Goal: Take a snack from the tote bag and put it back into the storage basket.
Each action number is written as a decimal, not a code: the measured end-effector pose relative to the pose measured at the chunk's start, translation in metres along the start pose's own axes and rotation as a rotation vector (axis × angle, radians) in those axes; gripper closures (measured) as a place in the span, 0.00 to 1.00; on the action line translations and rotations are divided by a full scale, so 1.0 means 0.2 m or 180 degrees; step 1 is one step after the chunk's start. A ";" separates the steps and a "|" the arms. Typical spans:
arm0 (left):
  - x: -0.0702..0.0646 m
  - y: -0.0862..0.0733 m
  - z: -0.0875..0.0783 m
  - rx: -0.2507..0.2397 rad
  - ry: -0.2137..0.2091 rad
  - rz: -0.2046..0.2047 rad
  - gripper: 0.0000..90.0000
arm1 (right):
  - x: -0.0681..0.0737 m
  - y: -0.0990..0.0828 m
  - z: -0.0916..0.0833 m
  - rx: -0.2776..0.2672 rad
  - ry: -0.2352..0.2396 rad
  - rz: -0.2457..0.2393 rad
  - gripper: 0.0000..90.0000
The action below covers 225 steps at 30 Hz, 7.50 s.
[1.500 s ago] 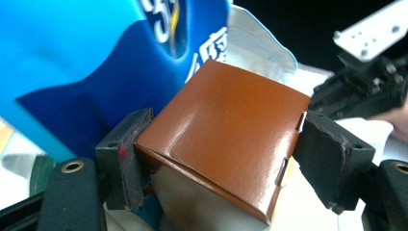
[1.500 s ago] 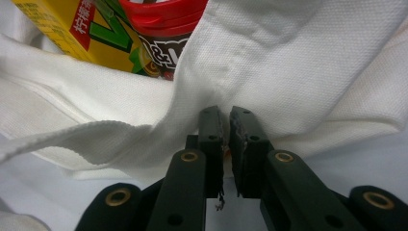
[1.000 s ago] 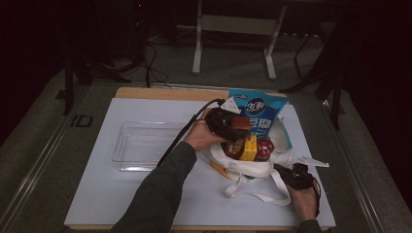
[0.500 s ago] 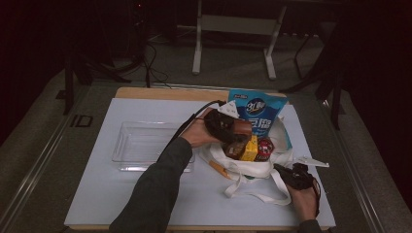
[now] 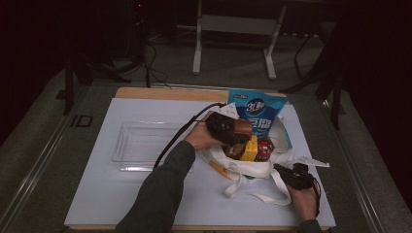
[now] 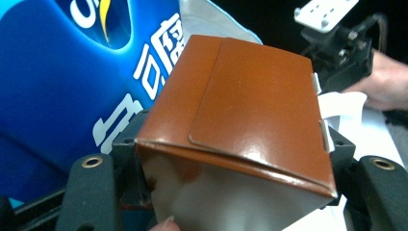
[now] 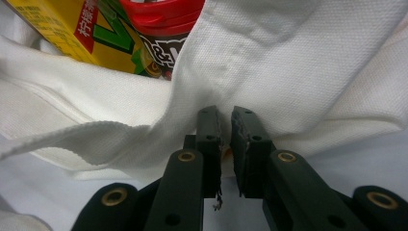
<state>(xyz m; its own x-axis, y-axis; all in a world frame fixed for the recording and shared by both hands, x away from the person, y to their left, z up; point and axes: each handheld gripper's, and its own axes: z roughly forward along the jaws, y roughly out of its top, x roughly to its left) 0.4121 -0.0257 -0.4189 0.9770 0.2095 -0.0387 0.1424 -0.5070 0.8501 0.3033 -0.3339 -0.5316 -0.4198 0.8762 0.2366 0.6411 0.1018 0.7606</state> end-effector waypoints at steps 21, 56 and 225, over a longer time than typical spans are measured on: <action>-0.03 -0.06 0.05 -0.0572 0.0168 -0.0211 0.40 | 0.00 0.00 0.00 -0.0004 0.0011 0.0009 0.91; -0.05 -0.08 0.04 -0.0837 0.0282 -0.0245 0.47 | -0.01 -0.01 0.00 -0.0023 0.0029 0.0024 0.90; -0.06 -0.20 -0.95 -0.0197 0.0415 -0.0049 0.48 | -0.05 -0.03 0.01 -0.0085 0.0193 0.0195 0.85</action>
<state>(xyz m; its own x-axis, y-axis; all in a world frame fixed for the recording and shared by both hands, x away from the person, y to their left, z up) 0.3651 0.1508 -0.3536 0.9454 0.3256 0.0132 0.1431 -0.4513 0.8808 0.3043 -0.3432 -0.5402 -0.4191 0.8502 0.3187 0.6498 0.0357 0.7593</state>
